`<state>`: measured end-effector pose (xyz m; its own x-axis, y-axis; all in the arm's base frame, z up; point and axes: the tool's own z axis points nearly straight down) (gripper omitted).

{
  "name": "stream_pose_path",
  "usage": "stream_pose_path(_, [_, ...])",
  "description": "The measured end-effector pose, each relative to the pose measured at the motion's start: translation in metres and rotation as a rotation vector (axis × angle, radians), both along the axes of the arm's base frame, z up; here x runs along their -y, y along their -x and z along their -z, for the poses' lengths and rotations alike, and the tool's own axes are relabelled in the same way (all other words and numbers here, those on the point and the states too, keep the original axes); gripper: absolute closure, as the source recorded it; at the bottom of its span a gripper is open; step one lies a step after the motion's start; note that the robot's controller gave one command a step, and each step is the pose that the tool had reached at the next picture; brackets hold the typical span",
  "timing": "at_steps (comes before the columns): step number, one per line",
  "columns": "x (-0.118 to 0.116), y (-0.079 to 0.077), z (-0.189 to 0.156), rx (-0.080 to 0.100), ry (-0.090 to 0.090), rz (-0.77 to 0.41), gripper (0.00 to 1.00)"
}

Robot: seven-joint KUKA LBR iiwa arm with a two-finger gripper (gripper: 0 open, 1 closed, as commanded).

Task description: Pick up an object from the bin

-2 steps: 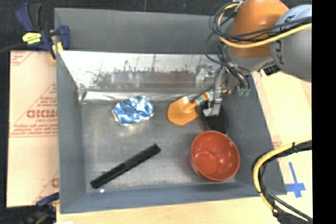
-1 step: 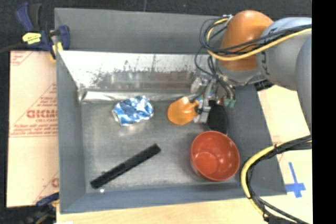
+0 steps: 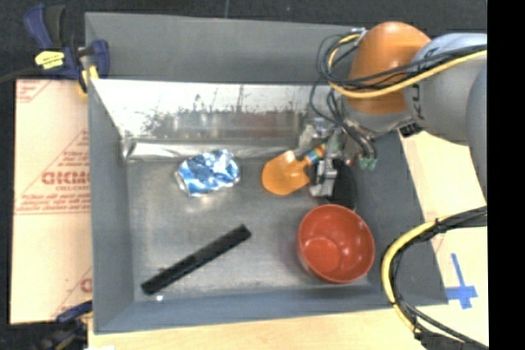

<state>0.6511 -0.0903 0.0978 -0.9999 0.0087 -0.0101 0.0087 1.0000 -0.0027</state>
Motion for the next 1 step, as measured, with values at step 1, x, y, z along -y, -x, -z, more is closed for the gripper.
stream_pose_path(1, [0.0063, -0.0005, 0.0125, -0.002, -0.003, -0.021, 0.0])
